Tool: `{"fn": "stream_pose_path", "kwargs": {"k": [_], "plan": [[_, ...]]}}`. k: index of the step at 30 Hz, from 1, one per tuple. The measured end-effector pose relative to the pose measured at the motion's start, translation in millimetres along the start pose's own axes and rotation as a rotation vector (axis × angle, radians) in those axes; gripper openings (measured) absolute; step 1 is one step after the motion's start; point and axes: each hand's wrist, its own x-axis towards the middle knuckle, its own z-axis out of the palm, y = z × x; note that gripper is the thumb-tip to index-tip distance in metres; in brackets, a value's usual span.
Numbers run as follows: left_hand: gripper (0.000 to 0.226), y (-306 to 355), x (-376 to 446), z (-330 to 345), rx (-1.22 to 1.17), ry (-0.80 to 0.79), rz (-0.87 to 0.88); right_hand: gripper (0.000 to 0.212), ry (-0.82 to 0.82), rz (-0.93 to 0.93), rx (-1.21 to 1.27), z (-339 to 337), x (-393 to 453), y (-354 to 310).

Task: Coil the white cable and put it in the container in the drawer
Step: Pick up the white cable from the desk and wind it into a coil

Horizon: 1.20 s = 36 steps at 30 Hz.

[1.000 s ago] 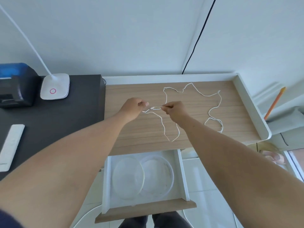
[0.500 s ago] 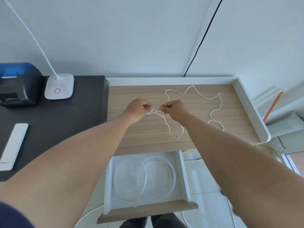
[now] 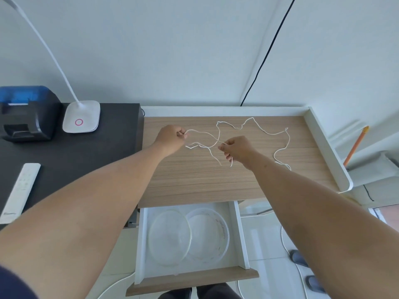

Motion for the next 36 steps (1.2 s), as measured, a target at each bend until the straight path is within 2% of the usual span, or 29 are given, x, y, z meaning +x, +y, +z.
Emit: {"fn": "stream_pose_path", "kwargs": {"k": [6, 8, 10, 12, 14, 16, 18, 21, 24, 28, 31, 33, 36], "plan": [[0.022, 9, -7, -18, -0.252, -0.260, -0.199, 0.026, 0.073, -0.003, 0.108, -17, -10, 5], [0.036, 20, -12, -18, -0.328, -0.370, -0.225, 0.025, 0.093, -0.046, 0.031, -20, -10, 0], [0.040, 33, -16, -20, -0.435, -0.481, -0.254, 0.016, 0.096, -0.093, -0.072, -24, -11, -8], [0.035, 42, -19, -23, -0.448, -0.587, -0.253, 0.015, 0.087, -0.126, -0.118, -30, -9, -15], [0.031, 48, -20, -27, -0.387, -0.628, -0.240, 0.018, 0.092, -0.142, -0.134, -37, -6, -21], [0.030, 50, -20, -33, -0.364, -0.572, -0.248, 0.021, 0.108, -0.159, -0.143, -48, -3, -28], [0.031, 51, -18, -37, -0.415, -0.445, -0.268, 0.022, 0.104, -0.173, -0.132, -60, 2, -34], [0.033, 52, -15, -43, -0.654, -0.272, -0.266, 0.020, 0.082, -0.180, -0.087, -76, 12, -33], [0.035, 53, -14, -47, -0.961, -0.167, -0.272, 0.017, 0.041, -0.137, 0.028, -87, 22, -20], [0.033, 58, -14, -39, -1.148, -0.038, -0.277, 0.015, -0.079, -0.041, 0.264, -102, 35, 7], [0.031, 68, -11, -32, -1.233, 0.083, -0.294, 0.013, -0.105, -0.003, 0.321, -107, 47, 17], [0.028, 77, -9, -28, -1.241, 0.191, -0.323, 0.015, -0.042, -0.019, 0.313, -108, 54, 18], [0.024, 91, -7, -20, -1.115, 0.355, -0.374, 0.033, 0.088, -0.113, 0.149, -106, 65, 12]]}}
